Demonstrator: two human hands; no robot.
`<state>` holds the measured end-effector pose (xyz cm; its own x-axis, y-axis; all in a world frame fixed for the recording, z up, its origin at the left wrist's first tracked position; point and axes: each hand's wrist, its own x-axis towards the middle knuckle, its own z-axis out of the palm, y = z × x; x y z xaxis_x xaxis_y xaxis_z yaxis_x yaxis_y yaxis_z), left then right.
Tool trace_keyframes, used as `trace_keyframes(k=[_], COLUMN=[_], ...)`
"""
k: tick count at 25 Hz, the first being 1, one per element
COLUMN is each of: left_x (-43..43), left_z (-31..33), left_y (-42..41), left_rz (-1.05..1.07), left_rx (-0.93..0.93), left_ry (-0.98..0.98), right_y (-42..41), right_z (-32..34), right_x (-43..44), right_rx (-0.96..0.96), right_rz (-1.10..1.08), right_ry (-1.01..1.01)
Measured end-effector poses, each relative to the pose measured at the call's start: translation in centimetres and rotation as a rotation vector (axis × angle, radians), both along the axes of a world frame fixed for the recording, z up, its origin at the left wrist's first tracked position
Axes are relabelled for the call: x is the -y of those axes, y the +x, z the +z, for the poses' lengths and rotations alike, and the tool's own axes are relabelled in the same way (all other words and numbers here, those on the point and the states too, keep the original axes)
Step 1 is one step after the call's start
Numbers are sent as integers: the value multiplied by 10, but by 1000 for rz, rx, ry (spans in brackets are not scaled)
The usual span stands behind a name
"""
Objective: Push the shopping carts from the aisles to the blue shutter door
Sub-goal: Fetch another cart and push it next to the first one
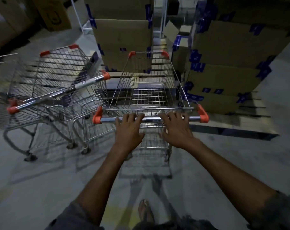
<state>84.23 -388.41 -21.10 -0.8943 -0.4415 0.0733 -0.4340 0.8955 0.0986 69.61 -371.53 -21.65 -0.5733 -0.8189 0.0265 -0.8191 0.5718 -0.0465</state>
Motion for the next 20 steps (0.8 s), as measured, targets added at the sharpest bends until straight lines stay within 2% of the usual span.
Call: trace_keyframes(k=[4,9,15,20], left_x=[7,-10,-52,-101], left_z=[-3,3,3,14], left_y=[-10,-23,2,20], left_rz=[-39,-98,-244,-353], left_rx=[0,107,145,187], left_ry=[-51,67,-38,85], right_y=[-3,-3,11,29], right_z=[1,9,20,32], right_x=[5,-10,-54,-112], right_rx=[38,98,133,177], right_rz=[-66,-113,-88,-71], right_ry=[17,58,211,287])
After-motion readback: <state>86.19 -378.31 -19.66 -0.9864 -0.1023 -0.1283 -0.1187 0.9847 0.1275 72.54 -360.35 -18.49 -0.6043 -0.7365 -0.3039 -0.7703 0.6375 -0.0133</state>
